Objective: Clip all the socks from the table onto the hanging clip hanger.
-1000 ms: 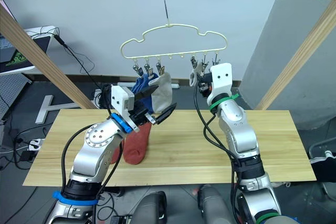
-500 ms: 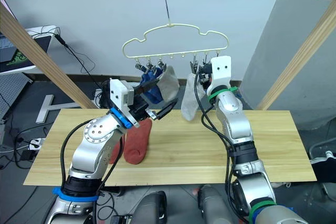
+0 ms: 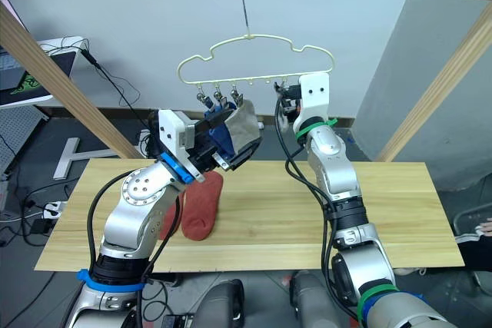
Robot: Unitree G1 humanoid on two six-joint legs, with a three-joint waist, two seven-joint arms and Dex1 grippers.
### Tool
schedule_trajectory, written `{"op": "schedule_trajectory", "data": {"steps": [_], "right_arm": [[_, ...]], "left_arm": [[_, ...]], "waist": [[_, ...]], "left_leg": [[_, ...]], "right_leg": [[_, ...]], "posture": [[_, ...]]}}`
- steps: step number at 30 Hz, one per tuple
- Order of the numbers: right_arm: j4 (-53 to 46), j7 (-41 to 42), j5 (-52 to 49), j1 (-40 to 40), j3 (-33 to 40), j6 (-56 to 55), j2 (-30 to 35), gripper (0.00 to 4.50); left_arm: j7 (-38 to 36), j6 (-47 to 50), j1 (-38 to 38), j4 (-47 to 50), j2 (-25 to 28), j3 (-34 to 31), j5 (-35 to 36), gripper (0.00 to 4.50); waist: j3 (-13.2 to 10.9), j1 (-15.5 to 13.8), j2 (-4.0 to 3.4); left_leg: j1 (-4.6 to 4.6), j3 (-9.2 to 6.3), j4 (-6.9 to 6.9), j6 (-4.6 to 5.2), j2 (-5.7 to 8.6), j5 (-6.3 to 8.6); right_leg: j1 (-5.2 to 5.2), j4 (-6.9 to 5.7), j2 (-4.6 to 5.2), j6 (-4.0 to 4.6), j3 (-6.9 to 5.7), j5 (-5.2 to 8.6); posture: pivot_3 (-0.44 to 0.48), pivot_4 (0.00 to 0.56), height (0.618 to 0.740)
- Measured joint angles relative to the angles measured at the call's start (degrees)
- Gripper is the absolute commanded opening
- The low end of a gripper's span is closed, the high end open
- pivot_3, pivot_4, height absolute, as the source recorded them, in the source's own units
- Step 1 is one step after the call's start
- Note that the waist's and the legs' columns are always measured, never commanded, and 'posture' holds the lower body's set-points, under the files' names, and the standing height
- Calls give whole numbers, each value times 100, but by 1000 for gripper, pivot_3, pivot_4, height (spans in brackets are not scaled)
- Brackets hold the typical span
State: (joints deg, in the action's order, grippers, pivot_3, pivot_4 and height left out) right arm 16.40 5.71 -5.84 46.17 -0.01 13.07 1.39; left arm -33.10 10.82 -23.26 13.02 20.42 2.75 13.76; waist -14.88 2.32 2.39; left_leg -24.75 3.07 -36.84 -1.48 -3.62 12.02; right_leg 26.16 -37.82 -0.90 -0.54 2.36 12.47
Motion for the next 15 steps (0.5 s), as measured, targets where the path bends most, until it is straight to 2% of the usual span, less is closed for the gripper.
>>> {"op": "schedule_trajectory", "data": {"steps": [15], "right_arm": [[41,12,-124,3,120,15,-113,2236]], "left_arm": [[9,18,-141,1,-59,-17,41,4500]], "waist": [[0,-19,0]], "left_leg": [[-1,-1,0,0,0,0]], "right_leg": [[0,0,0,0,-1,0]], "posture": [[26,260,740]]}}
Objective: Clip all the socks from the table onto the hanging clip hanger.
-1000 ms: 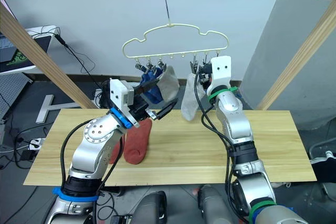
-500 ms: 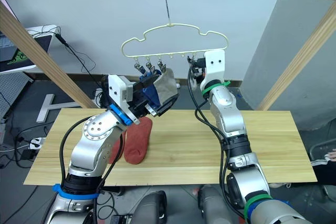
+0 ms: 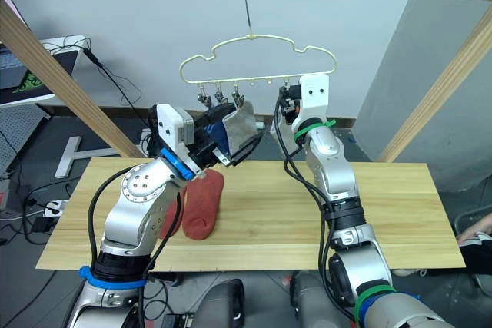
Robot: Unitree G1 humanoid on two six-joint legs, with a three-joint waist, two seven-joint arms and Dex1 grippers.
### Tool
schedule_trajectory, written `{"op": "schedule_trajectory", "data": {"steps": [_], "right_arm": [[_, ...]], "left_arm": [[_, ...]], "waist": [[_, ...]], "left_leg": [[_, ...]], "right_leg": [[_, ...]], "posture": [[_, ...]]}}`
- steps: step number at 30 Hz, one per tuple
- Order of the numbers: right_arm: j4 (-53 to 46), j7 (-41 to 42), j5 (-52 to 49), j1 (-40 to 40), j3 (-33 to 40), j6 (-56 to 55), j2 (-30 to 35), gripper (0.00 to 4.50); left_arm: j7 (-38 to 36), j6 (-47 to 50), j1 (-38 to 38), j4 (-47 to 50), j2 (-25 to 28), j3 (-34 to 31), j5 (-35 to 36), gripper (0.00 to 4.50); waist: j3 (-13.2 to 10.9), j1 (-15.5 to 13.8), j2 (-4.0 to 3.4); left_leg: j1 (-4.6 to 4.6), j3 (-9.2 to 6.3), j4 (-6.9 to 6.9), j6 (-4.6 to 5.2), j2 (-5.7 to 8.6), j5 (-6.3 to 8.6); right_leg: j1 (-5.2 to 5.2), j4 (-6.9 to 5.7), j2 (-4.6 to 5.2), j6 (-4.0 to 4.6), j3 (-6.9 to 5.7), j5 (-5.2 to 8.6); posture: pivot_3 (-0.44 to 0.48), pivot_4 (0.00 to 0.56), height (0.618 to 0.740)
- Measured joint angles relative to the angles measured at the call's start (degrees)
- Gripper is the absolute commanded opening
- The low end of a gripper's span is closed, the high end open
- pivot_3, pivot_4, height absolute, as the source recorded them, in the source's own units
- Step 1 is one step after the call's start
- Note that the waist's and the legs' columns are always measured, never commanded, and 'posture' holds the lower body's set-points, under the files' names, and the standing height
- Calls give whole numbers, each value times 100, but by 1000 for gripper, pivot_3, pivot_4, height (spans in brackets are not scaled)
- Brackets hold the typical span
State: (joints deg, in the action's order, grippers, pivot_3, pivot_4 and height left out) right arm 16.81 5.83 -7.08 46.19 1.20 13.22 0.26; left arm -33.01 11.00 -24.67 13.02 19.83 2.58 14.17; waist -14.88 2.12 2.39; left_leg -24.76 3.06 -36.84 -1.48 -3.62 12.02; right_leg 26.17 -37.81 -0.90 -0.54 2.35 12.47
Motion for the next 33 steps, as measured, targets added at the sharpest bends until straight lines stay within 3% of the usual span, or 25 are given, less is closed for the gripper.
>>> {"op": "schedule_trajectory", "data": {"steps": [5,10,17,25,29,33], "right_arm": [[-51,67,1,-42,-19,-3,62,2236],[-870,419,-57,-536,-70,-213,280,2236],[-1530,267,10,-1130,-111,144,307,2236],[-1611,-30,122,-1215,-112,674,226,2236],[-1485,-125,121,-1155,-12,763,177,1093],[-1218,-195,126,-949,21,763,166,1093]], "left_arm": [[1,16,17,63,0,1,23,4500],[89,32,120,111,-4,-30,27,4500],[108,35,135,118,-11,-27,28,4500],[104,35,135,117,-16,-27,29,4500],[101,35,134,117,-15,-27,32,4500],[103,41,132,117,-14,-28,33,4500]], "waist": [[0,-10,0],[0,-35,0],[0,-31,0],[0,-31,0],[0,-31,0],[0,-29,0]], "left_leg": [[0,0,0,0,0,0],[-3,-1,2,0,0,0],[-1,-2,-3,0,0,0],[-1,-1,-2,0,1,0],[-1,0,-3,0,2,0],[-1,0,-3,0,1,0]], "right_leg": [[0,0,0,0,0,0],[0,5,1,0,1,0],[0,-3,0,0,0,0],[0,0,0,0,-1,0],[0,0,0,0,-2,0],[0,-1,0,0,-2,0]], "posture": [[26,254,740],[18,252,740],[10,254,740],[12,261,740],[16,263,740],[16,263,740]]}}
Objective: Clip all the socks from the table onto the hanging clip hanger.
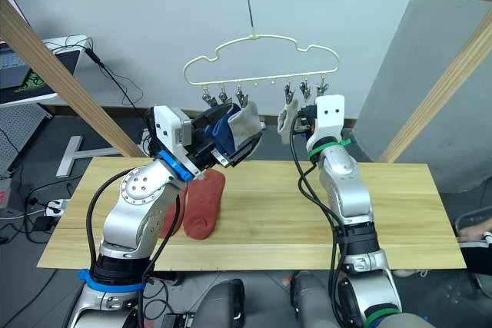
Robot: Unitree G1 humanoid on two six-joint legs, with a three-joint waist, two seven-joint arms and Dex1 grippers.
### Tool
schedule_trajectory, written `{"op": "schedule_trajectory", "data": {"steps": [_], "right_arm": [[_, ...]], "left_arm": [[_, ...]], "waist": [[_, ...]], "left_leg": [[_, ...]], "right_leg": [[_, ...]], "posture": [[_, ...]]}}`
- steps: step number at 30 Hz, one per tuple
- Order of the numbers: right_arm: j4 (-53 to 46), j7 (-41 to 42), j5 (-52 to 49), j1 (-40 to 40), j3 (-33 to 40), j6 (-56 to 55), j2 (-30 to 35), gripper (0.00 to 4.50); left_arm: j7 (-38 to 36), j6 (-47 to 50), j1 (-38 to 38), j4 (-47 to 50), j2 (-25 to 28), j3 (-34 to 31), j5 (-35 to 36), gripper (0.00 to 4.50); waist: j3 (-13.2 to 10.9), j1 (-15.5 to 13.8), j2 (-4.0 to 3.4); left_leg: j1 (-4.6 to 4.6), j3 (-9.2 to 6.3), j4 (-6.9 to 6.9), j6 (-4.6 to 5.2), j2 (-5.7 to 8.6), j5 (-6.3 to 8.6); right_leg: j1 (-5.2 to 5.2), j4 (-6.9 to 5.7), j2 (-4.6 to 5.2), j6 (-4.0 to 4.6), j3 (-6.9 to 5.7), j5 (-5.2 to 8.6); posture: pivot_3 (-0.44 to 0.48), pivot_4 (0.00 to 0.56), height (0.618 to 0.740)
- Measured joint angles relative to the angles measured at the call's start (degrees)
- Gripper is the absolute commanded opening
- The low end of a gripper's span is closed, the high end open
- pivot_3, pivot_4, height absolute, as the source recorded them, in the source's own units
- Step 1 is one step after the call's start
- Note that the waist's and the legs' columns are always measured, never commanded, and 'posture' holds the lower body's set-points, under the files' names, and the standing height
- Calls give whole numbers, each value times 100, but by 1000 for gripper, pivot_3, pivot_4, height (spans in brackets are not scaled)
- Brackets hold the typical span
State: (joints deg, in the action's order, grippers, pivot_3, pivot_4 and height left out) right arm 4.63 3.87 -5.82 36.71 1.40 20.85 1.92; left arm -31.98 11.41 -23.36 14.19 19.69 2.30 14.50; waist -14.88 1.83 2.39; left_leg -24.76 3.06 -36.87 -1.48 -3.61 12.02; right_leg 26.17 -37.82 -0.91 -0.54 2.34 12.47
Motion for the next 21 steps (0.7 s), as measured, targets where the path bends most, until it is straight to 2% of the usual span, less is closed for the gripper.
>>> {"op": "schedule_trajectory", "data": {"steps": [21], "right_arm": [[928,-139,-1,748,103,-425,-171,1093]], "left_arm": [[7,65,-104,0,-7,-11,0,4500]], "waist": [[-1,-2,-1]], "left_leg": [[-1,1,3,0,-1,0]], "right_leg": [[0,5,-1,0,1,0]], "posture": [[28,271,740]]}}
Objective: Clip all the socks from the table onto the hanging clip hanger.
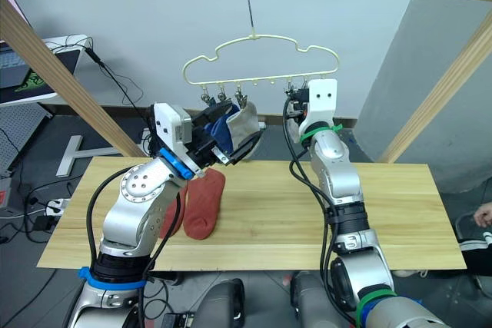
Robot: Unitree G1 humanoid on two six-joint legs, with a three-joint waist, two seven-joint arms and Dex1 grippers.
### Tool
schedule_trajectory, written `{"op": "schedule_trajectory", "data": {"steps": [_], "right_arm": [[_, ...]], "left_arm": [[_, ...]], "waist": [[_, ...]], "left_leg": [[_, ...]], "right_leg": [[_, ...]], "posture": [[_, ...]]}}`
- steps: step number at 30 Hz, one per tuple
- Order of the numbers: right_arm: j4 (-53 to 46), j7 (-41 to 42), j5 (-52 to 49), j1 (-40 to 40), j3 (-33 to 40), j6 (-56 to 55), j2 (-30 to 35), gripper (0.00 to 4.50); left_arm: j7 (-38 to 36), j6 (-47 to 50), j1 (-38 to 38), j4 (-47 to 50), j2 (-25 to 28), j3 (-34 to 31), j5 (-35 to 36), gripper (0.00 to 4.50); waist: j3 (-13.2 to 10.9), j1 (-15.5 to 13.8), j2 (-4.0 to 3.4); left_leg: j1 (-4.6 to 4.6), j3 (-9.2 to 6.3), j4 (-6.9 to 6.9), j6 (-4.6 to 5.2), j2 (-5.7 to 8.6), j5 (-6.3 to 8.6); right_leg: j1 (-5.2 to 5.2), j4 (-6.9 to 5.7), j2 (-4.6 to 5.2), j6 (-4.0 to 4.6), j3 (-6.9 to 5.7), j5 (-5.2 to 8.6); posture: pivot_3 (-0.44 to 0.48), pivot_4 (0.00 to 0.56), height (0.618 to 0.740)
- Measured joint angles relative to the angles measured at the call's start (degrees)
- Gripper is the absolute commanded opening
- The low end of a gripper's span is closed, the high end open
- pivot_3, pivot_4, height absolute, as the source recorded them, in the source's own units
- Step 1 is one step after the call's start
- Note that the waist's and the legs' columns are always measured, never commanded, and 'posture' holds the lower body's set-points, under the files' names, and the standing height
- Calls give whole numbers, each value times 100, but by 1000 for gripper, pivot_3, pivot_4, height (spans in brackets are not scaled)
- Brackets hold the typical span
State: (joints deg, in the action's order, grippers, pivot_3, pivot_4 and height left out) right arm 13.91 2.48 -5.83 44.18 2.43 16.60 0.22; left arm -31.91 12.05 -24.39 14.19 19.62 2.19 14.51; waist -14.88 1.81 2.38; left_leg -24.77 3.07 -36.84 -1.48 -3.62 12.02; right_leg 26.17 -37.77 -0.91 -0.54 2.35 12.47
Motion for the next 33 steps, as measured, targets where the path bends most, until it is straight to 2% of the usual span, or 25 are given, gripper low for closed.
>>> {"op": "schedule_trajectory", "data": {"steps": [14,17,23,33], "right_arm": [[114,115,5,55,-28,-60,-2,1093],[121,117,5,55,-27,-64,-1,1655],[121,112,5,55,-26,-64,5,3688],[159,110,5,59,-24,-65,4,3688]], "left_arm": [[2,4,1,0,2,-2,-1,4500],[2,4,1,0,2,-3,-1,4500],[2,5,1,0,2,-3,-1,4500],[2,6,1,0,2,-7,-1,4500]], "waist": [[-1,-1,-1],[-1,0,-1],[-2,-1,-1],[-5,-1,-2]], "left_leg": [[0,-1,0,0,-1,0],[0,-2,0,0,-1,0],[0,-2,0,0,-1,0],[0,-2,1,0,-1,0]], "right_leg": [[0,0,0,0,0,0],[0,0,0,0,0,0],[0,0,0,0,1,0],[0,1,0,0,0,0]], "posture": [[27,274,740],[28,277,740],[28,278,740],[30,282,740]]}}
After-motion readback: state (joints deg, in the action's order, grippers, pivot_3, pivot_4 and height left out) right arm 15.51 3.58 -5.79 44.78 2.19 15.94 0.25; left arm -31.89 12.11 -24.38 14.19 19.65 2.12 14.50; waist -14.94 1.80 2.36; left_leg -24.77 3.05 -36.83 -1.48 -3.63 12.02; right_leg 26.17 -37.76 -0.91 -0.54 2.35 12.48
